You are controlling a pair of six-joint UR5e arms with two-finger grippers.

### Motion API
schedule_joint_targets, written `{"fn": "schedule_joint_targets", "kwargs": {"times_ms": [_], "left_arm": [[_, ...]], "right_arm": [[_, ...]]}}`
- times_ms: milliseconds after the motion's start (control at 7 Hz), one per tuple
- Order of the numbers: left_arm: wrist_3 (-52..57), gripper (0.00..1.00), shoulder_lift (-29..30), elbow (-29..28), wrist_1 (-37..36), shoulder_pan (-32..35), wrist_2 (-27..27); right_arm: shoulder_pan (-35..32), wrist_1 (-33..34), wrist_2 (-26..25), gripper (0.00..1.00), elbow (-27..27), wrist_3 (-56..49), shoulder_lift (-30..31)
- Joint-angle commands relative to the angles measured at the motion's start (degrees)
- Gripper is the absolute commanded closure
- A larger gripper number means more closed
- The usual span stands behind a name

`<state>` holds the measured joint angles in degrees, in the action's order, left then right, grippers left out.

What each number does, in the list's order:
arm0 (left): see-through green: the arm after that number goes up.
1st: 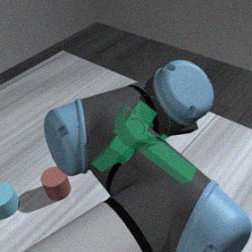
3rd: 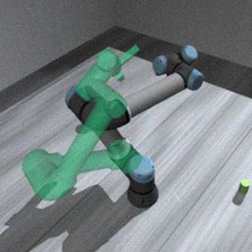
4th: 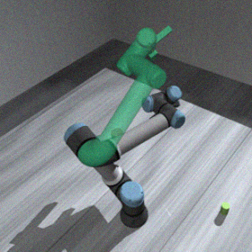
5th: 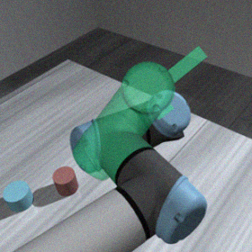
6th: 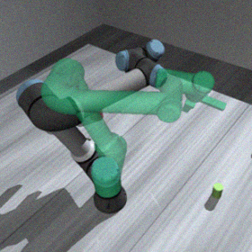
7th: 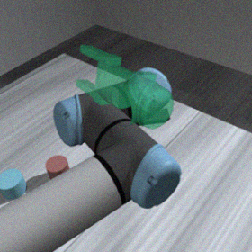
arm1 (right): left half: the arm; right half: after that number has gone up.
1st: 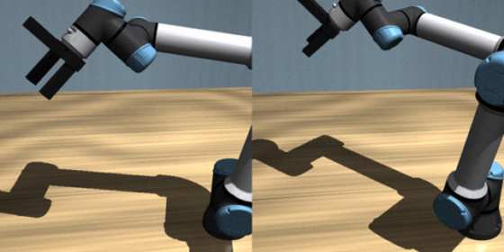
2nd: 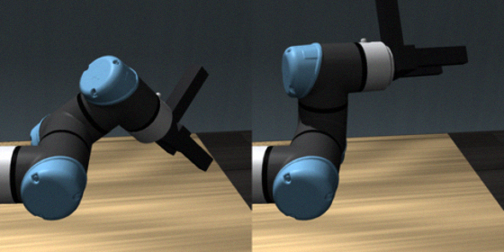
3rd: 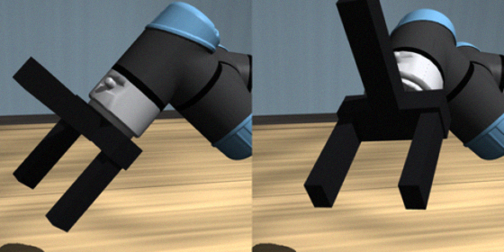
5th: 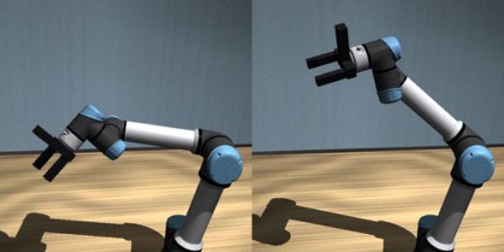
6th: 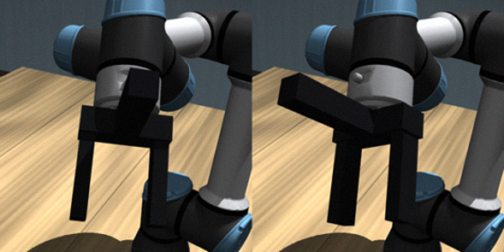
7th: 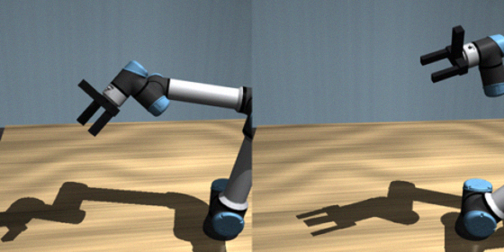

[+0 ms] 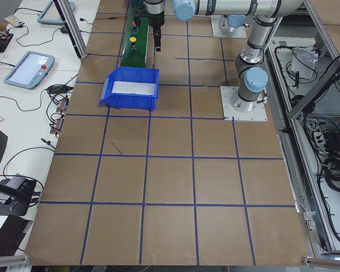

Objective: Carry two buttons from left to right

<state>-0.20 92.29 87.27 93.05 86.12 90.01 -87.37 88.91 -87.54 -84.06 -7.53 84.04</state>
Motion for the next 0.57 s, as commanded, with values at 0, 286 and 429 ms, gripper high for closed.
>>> {"fn": "schedule_joint_targets", "kwargs": {"times_ms": [0,286,429], "left_arm": [[0.0,0.0,0.0,-0.1,-0.1,0.0,0.0],[-0.1,0.0,0.0,-0.1,0.0,0.2,-0.2],[-0.1,0.0,0.0,-0.1,0.0,0.3,-0.1]], "right_arm": [[0.1,0.0,0.0,0.0,0.0,-0.1,0.0],[0.2,0.0,-0.4,0.0,0.0,-0.6,0.0],[0.2,0.0,-0.4,0.0,0.0,-1.0,-0.2]]}}
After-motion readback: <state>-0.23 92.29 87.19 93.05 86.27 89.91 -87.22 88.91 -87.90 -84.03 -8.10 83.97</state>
